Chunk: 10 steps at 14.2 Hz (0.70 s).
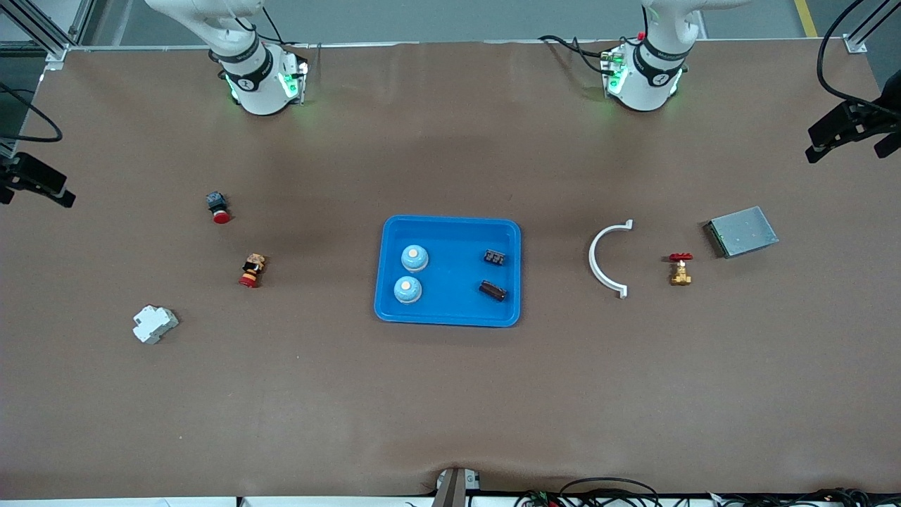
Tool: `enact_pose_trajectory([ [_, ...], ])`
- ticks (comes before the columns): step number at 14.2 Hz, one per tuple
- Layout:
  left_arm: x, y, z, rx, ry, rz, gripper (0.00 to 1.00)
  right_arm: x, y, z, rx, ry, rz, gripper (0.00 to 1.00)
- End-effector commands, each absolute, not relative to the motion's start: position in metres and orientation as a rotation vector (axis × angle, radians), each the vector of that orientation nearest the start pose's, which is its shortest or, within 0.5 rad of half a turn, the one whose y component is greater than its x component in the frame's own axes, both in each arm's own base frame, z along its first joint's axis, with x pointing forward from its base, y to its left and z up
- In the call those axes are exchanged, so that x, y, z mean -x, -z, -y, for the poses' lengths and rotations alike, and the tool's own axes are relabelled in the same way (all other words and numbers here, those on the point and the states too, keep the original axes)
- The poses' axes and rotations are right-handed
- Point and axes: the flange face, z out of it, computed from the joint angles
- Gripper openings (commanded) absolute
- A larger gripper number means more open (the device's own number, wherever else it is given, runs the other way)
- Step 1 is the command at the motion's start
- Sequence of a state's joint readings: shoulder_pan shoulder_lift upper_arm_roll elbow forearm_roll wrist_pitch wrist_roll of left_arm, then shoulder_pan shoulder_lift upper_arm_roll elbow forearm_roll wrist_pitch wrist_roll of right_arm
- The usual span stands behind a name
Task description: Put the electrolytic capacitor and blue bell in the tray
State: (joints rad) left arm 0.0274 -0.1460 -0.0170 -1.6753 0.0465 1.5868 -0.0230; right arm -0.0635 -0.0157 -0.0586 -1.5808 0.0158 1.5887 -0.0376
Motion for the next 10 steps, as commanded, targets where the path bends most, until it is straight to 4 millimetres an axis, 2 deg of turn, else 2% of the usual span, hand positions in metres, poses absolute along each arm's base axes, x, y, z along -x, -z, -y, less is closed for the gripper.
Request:
enact_pose_trajectory([
  [1,-0.512,-0.658,0.006,3.092,0.122,-0.001,1.0,-0.542,-0.638,0.067,3.109,0.025,-0.154,1.0],
  [5,-0.514,-0.66,0.017,3.088,0.123,-0.01,1.0,-0.542,-0.638,0.067,3.113,0.02,-0.15,1.0],
  [7,-0.513,-0.659,0.031,3.091,0.118,-0.065,1.0,-0.538,-0.634,0.068,3.11,-0.042,-0.156,1.0],
  [10,-0.509,-0.663,0.025,3.134,0.12,-0.103,1.0,-0.534,-0.63,0.068,3.111,-0.105,-0.156,1.0],
])
